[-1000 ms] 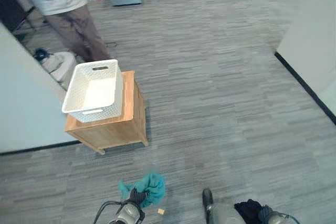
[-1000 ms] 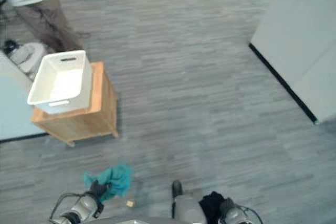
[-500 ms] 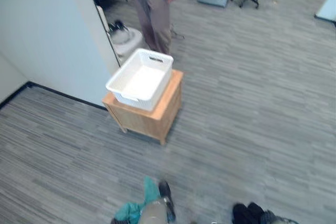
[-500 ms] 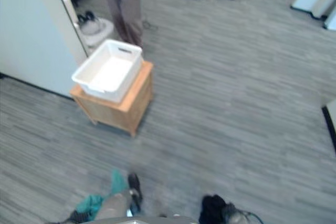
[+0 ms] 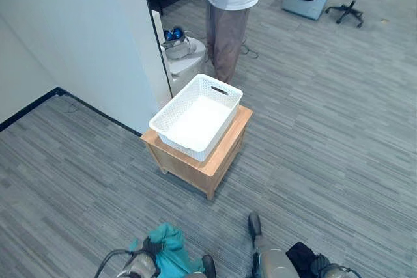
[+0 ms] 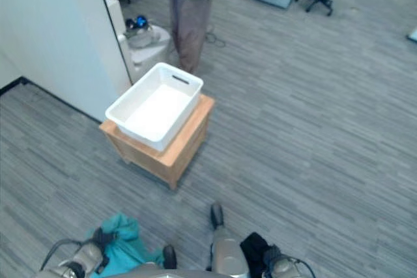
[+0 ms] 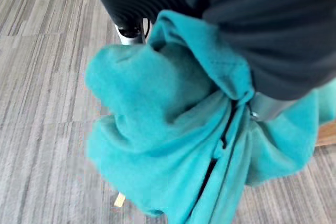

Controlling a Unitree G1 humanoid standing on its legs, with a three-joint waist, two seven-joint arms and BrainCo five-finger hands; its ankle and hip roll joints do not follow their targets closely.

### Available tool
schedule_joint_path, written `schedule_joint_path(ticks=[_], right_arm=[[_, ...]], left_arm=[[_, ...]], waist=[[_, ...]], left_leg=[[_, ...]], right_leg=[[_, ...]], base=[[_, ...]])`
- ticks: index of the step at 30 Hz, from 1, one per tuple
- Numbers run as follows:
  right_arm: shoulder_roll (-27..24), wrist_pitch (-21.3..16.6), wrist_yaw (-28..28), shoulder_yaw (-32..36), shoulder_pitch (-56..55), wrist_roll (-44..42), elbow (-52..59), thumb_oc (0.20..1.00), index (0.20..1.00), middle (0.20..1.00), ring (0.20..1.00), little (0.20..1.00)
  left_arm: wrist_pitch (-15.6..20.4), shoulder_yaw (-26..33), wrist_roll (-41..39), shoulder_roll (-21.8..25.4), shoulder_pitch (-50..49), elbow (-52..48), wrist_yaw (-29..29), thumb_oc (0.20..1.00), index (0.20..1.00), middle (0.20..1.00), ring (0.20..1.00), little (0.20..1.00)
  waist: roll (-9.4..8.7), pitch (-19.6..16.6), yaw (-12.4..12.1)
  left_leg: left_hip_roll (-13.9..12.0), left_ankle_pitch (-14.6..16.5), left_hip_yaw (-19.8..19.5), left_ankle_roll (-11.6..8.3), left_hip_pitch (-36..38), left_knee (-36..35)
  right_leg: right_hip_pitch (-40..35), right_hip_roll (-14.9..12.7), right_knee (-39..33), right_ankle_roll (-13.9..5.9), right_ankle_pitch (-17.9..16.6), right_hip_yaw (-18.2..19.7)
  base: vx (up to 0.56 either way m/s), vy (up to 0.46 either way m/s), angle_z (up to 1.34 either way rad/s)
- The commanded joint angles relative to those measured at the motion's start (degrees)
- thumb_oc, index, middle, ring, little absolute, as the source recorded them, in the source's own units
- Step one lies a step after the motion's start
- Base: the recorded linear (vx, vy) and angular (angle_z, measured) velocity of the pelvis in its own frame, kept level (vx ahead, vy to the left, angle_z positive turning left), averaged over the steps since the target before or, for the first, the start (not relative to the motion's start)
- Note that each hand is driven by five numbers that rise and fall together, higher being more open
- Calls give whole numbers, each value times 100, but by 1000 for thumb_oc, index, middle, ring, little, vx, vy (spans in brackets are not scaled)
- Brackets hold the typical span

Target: Tidy up the quilt and then pick up the clothes from the bed and put them into the laundry hamper.

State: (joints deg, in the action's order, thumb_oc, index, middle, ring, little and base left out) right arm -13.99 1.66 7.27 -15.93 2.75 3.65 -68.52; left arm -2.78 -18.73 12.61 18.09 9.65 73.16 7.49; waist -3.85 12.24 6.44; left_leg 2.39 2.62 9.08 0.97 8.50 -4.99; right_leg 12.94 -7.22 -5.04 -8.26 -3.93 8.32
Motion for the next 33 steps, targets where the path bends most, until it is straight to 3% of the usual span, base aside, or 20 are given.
schedule_joint_path(ticks=[1, 3, 5, 6, 7, 8, 9, 10, 11, 12, 14, 16, 17, 18, 19, 20, 22, 24, 28, 33], right_arm=[[-377, -12, -6, 68, 111, -290, -35, 200, 200, 200, 200, 200], [-450, -44, -3, 144, 85, -383, -90, 200, 200, 200, 200, 200], [-571, -74, 23, 192, 112, -472, 14, 200, 200, 200, 200, 200], [-608, -74, 42, 164, 169, -488, 52, 200, 200, 200, 200, 200], [-606, -75, 42, 163, 172, -489, 50, 200, 200, 200, 200, 200], [-697, -86, 34, 198, 357, -659, 148, 200, 200, 200, 200, 200], [-706, -132, 2, 255, 396, -829, 279, 200, 200, 200, 200, 200], [-708, -131, 1, 255, 392, -830, 282, 200, 200, 200, 200, 200], [-783, -221, -28, 484, 412, -1047, 573, 200, 200, 200, 200, 200], [-880, -337, 1, 667, 430, -1245, 890, 200, 200, 200, 200, 200], [-1048, -495, 135, 800, 376, -1351, 1643, 200, 200, 200, 200, 200], [-1157, -610, 183, 1024, 310, -1404, 2645, 200, 200, 200, 200, 200], [-1154, -610, 182, 1018, 316, -1403, 2651, 200, 200, 200, 200, 200], [-1207, -679, 152, 1029, 216, -1323, 3840, 200, 200, 200, 200, 200], [-1303, -805, 92, 1104, 72, -1347, 4467, 200, 200, 200, 200, 200], [-1304, -793, 90, 1113, 52, -1344, 4488, 200, 200, 200, 200, 200], [-1582, -1119, 296, 1565, -33, -1165, 5836, 200, 200, 200, 200, 200], [-1829, -1232, 423, 2033, -80, -977, 6614, 200, 200, 200, 200, 200], [-2128, -1543, 608, 2075, 617, -787, 7489, 200, 200, 200, 200, 200], [-2929, -1582, 379, 1343, 2258, -817, 7618, 200, 200, 200, 200, 200]], left_arm=[[192, 46, -19, 90, 41, -119, 158, 200, 200, 200, 200, 200], [182, 98, -56, 52, -82, -116, 151, 200, 200, 200, 200, 200], [156, 105, -92, 30, -138, -144, 159, 200, 200, 200, 200, 200], [116, 103, -98, 37, -158, -151, 192, 200, 200, 200, 200, 200], [114, 104, -98, 40, -158, -153, 192, 200, 200, 200, 200, 200], [92, 149, -129, 22, -200, -140, 210, 200, 200, 200, 200, 200], [108, 181, -134, -18, -272, -132, 179, 200, 200, 200, 200, 200], [107, 181, -134, -19, -275, -133, 179, 200, 200, 200, 200, 200], [92, 284, -113, -85, -439, -67, 167, 200, 200, 200, 200, 200], [114, 329, -145, -129, -530, -16, 174, 200, 200, 200, 200, 200], [130, 376, -152, -207, -660, -62, 171, 200, 200, 200, 200, 200], [105, 322, -15, -238, -623, -50, 171, 200, 200, 200, 200, 200], [105, 331, -17, -234, -621, -52, 172, 200, 200, 200, 200, 200], [32, 268, 198, -223, -683, -83, 186, 200, 200, 200, 200, 200], [35, 246, 292, -223, -682, -117, 141, 200, 200, 200, 200, 200], [34, 240, 292, -224, -687, -119, 141, 200, 200, 200, 200, 200], [113, 272, 322, -252, -667, -194, 156, 200, 200, 200, 200, 200], [157, 221, 484, -254, -700, -146, 132, 200, 200, 200, 200, 200], [129, 458, 261, -286, -873, -40, 216, 200, 200, 200, 200, 200], [236, 509, -16, -300, -1074, 54, 182, 200, 200, 200, 200, 200]], waist=[[99, 98, 206], [160, 86, 247], [82, 269, 136], [-7, 309, 91], [-1, 308, 98], [-74, 378, -60], [-39, 318, -91], [-48, 322, -89], [118, 210, -100], [227, 144, -5], [307, 21, 50], [297, 79, 202], [304, 89, 192], [352, 207, 328], [337, 219, 372], [338, 219, 386], [277, 90, 496], [224, -20, 549], [205, -125, 354], [188, -366, -5]], left_leg=[[-948, 426, 66, -645, 684, 103], [-1232, 83, 55, -695, 358, 986], [-1538, -578, 165, -680, -530, 2592], [-1631, -622, 464, -596, -761, 2910], [-1643, -604, 451, -596, -788, 2949], [-1242, -91, 831, -474, -1264, 3046], [-887, 149, 1065, -360, -1379, 2516], [-865, 144, 1070, -350, -1354, 2487], [-719, 9, 1779, -411, -1216, 1498], [-787, 81, 2196, -440, -867, 977], [-482, 127, 1970, -186, -455, 393], [-402, 134, 1896, -62, -147, 92], [-469, 24, 1989, -54, -213, 124], [-579, -58, 1760, -65, -107, 0], [-598, -72, 1544, -125, -99, -1], [-597, -72, 1525, -125, -96, -1], [-572, 16, 983, -247, -192, -1], [-426, 118, 501, -247, -199, -1], [-448, 145, 543, -292, -130, 4], [-607, 10, 540, -447, -122, -1]], right_leg=[[-212, 46, 754, -289, 252, -29], [-411, 121, 734, -117, 293, -140], [-877, 69, 607, 168, 386, -497], [-1020, 32, 544, 279, 449, -605], [-1017, 39, 540, 279, 446, -613], [-1323, 8, 446, 344, 569, -774], [-1416, 41, 474, 321, 649, -814], [-1428, 23, 477, 311, 659, -815], [-1549, 170, 619, 257, 881, -1014], [-1546, 209, 975, 131, 1090, -1239], [-1379, 227, 1873, -47, 1122, -1548], [-846, -24, 3376, -569, 482, -1790], [-807, 18, 3330, -489, 375, -1837], [-192, 166, 4242, -485, 243, -1386], [-130, 296, 4005, -385, 441, -1151], [-143, 289, 4004, -385, 448, -1168], [-499, 341, 2047, -191, 837, -439], [-870, 326, 1008, -149, 846, 396], [-1033, 258, 693, -281, 549, 316], [-1419, 145, 178, -128, 450, -63]], base=[[395, -302, 29], [372, -347, 9], [274, -399, 49], [143, -265, 66], [248, -254, 55], [290, -135, 49], [297, -131, 55], [336, 5, 38], [358, 50, 27], [415, 74, 41], [232, 86, 92], [59, -14, 141], [13, -31, 145], [29, -89, 112], [92, -47, 117], [125, -172, 145], [190, -235, 189], [200, -123, 182], [94, -157, 76], [91, -136, 12]])
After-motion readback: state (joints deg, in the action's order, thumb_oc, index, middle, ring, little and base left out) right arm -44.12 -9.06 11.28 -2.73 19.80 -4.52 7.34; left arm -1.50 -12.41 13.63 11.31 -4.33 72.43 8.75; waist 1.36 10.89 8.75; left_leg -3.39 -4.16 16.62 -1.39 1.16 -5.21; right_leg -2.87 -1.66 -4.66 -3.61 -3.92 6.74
